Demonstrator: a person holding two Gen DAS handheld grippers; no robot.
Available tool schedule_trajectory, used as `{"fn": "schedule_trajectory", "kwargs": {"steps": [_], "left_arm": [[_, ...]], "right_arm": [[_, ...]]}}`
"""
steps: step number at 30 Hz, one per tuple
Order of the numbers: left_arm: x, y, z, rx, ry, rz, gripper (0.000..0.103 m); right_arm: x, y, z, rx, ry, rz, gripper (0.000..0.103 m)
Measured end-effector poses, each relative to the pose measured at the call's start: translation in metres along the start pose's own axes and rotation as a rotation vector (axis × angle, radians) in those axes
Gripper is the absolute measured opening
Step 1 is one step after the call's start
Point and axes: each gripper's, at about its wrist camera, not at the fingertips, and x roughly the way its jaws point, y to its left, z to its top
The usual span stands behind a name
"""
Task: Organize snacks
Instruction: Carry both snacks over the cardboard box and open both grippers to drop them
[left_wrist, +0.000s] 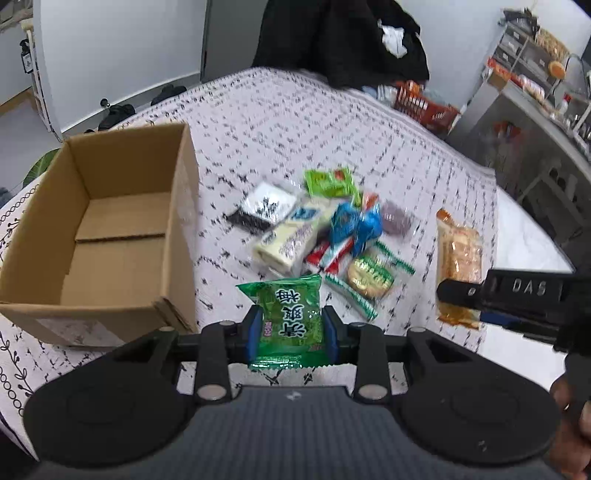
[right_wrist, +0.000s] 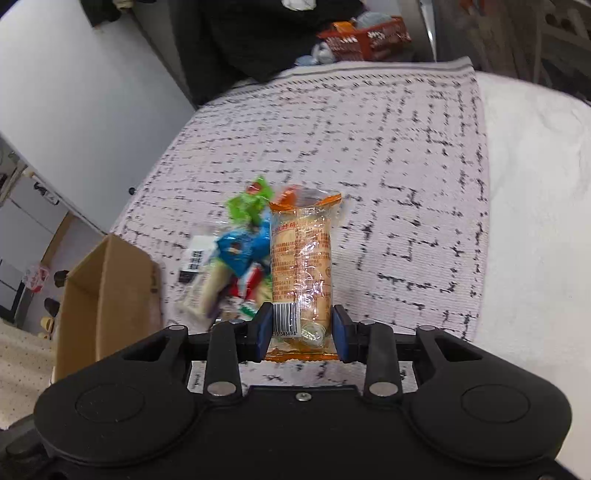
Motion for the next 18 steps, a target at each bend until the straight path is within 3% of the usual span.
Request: {"fn": "schedule_trajectory", "kwargs": {"steps": [10,18], "left_arm": [[-0.035,0.017,0.016,-0.046,-0.144,-0.019,0.033],[-0.052,0.038,0.022,-0.085,-0.211,-0.011,0.033]], "right_arm": [[-0.022,0.034,0.002,-0.055,-0.048,0.05,0.033],[-0.03,0.069,0.001,-0.113,-0.066,0.086,0.033]]}}
